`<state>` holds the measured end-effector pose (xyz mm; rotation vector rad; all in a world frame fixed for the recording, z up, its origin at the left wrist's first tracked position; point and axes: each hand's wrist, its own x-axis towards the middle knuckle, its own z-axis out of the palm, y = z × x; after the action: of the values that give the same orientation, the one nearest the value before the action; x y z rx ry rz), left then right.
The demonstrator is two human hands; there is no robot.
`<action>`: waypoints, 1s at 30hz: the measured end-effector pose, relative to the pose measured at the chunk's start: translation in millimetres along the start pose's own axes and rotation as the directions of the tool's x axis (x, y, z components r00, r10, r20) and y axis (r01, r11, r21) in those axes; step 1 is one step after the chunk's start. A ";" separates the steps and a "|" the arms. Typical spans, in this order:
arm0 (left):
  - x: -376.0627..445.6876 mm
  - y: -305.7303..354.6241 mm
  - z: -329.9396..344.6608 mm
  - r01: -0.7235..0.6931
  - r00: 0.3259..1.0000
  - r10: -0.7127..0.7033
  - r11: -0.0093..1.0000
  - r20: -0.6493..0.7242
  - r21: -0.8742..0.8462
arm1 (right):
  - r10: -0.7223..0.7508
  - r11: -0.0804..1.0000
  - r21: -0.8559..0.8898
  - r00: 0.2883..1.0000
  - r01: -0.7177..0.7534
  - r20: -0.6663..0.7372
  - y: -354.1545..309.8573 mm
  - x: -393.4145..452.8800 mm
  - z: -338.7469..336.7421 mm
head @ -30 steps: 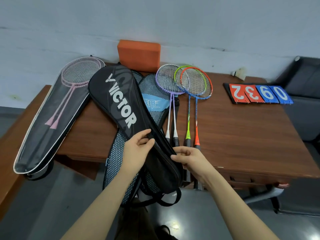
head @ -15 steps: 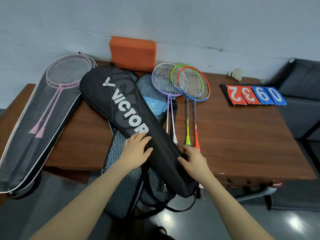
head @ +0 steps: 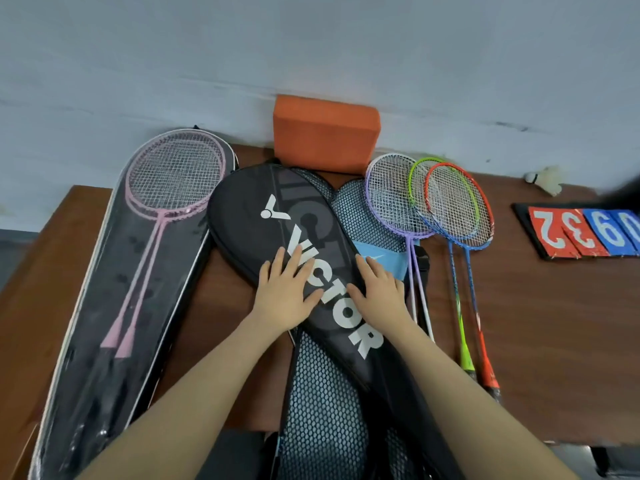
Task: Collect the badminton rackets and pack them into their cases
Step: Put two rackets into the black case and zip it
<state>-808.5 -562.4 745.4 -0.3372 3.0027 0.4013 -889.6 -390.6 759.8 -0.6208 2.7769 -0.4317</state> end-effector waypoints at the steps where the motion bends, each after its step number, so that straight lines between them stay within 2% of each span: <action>1: 3.1 -5.6 0.8 -0.015 1.000 0.015 1.000 0.021 0.006 | 0.006 1.000 -0.026 1.000 -0.005 0.015 -2.5 3.7 4.1; 4: -2.2 -16.1 0.6 -0.062 0.997 0.062 0.998 0.049 -0.010 | 0.019 1.000 -0.023 1.000 -0.019 0.022 -2.8 -0.8 13.5; 8: -24.3 -17.7 -3.2 -0.147 0.981 0.135 0.987 -0.142 -0.072 | -0.047 0.999 0.017 0.999 0.048 -0.009 5.8 -26.1 18.2; 11: -23.7 -22.0 -6.5 -0.167 0.972 0.146 0.980 -0.185 -0.106 | -0.068 0.998 0.007 0.995 0.069 -0.075 7.6 -25.2 18.0; 17: 21.8 -36.4 -21.4 -0.136 0.964 0.094 0.978 -0.248 -0.158 | 0.059 0.987 0.152 0.997 -0.049 -0.056 -23.7 47.5 11.8; 21: 60.3 -52.4 -30.0 -0.080 0.983 0.051 0.983 -0.176 -0.166 | 0.081 0.967 0.246 0.995 -0.067 -0.050 -47.9 98.0 7.8; 26: 96.8 -66.9 -33.6 0.007 0.995 -0.028 0.976 -0.095 -0.217 | 0.163 0.946 0.282 0.986 -0.160 0.010 -55.6 126.3 0.7; 30: 112.5 -70.7 -45.0 0.008 0.992 -0.040 0.966 -0.119 -0.259 | 0.115 0.893 0.444 0.991 -0.074 -0.066 -60.8 120.4 -15.7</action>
<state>-904.3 -664.2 757.4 -0.4334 3.0640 0.8018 -977.4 -493.6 772.4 -0.3610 2.6355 -1.0521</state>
